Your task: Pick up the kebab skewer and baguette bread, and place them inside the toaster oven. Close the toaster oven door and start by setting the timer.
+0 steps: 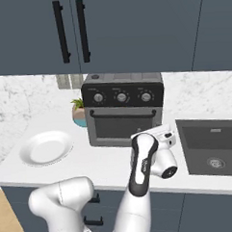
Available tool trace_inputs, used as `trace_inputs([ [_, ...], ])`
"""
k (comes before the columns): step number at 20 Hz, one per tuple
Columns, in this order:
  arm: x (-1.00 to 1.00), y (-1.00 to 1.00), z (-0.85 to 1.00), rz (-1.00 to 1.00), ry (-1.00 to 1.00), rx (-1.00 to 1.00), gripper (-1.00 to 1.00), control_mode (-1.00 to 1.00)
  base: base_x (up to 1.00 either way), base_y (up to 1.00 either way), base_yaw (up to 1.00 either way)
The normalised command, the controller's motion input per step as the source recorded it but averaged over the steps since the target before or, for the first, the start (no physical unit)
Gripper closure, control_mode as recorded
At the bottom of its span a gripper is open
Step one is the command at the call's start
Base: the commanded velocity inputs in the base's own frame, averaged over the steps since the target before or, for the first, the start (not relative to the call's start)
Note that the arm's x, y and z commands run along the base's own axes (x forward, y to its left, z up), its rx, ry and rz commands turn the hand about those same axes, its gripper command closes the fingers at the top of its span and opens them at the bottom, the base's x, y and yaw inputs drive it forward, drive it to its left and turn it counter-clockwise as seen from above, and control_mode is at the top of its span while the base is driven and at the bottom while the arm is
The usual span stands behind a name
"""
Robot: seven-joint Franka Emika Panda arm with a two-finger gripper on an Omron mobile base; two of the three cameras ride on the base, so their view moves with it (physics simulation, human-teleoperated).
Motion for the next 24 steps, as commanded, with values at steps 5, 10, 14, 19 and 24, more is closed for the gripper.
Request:
trace_inputs([
  [5,-0.52,0.0,0.44,0.0,0.1,0.05,-1.0,-1.0,0.0,0.0,0.0],
  [10,-0.27,0.05,0.65,-0.01,0.04,0.07,-1.0,-1.0,0.0,0.0,0.0],
  [14,-0.21,0.13,0.68,0.0,0.01,0.07,-1.0,-1.0,0.0,0.0,0.0],
  [19,-0.18,0.18,0.54,0.0,0.01,0.08,-1.0,-1.0,0.0,0.0,0.0],
  [24,-0.12,0.01,0.08,0.01,0.01,0.05,-1.0,-1.0,0.0,0.0,0.0],
])
